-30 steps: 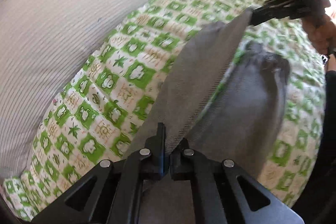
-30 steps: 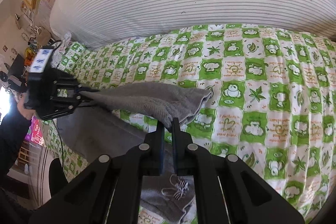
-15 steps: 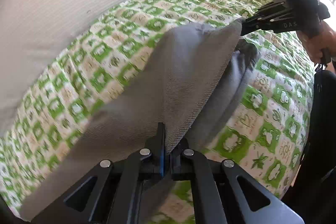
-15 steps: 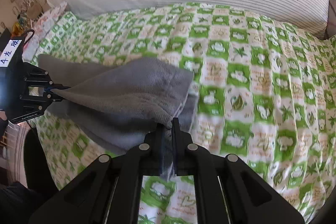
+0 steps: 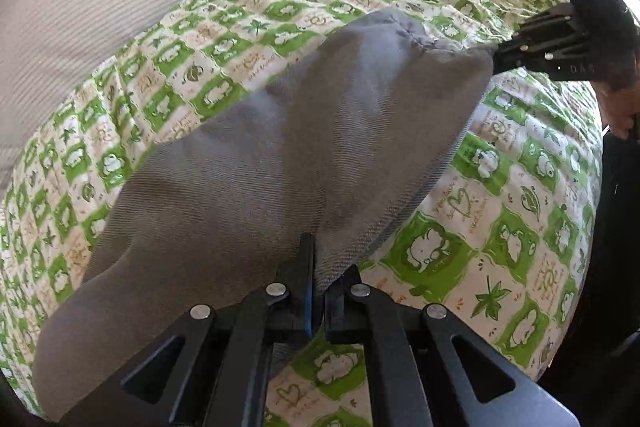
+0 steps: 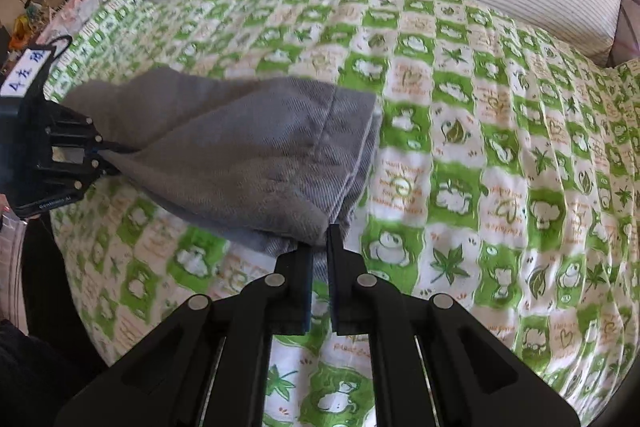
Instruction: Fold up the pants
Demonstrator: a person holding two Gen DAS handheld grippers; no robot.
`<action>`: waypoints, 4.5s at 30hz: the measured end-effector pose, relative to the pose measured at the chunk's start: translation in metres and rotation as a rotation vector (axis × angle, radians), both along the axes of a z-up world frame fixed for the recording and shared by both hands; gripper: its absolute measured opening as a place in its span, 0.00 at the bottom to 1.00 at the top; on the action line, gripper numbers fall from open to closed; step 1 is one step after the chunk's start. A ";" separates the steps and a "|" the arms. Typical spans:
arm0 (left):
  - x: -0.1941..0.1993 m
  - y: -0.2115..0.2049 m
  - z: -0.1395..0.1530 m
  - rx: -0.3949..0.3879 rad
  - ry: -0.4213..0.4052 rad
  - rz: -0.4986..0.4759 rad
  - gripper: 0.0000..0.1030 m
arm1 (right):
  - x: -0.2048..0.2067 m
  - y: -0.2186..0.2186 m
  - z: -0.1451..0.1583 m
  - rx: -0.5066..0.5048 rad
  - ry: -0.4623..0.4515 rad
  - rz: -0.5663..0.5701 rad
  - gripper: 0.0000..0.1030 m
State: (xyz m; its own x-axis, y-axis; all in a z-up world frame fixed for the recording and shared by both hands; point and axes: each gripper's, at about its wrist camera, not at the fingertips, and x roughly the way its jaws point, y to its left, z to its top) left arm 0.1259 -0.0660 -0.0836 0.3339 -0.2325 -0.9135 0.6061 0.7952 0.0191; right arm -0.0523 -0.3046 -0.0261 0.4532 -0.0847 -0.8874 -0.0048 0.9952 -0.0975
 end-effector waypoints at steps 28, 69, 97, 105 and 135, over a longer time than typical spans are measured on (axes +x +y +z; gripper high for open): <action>-0.079 0.183 0.058 -0.293 -0.059 0.560 0.50 | 0.011 0.125 0.028 0.289 -0.116 0.143 0.53; -0.080 0.325 0.030 -0.393 -0.080 0.986 0.15 | 0.104 0.323 -0.086 -0.027 0.001 0.454 0.01; -0.078 0.324 0.058 -0.496 -0.093 0.958 0.09 | 0.096 0.320 -0.056 0.323 -0.087 0.449 0.04; -0.075 0.323 0.058 -0.500 -0.092 0.947 0.09 | 0.103 0.313 -0.060 0.343 -0.028 0.366 1.00; -0.107 0.331 0.030 -0.506 -0.030 0.961 0.09 | 0.090 0.354 -0.090 -0.075 -0.010 0.592 0.07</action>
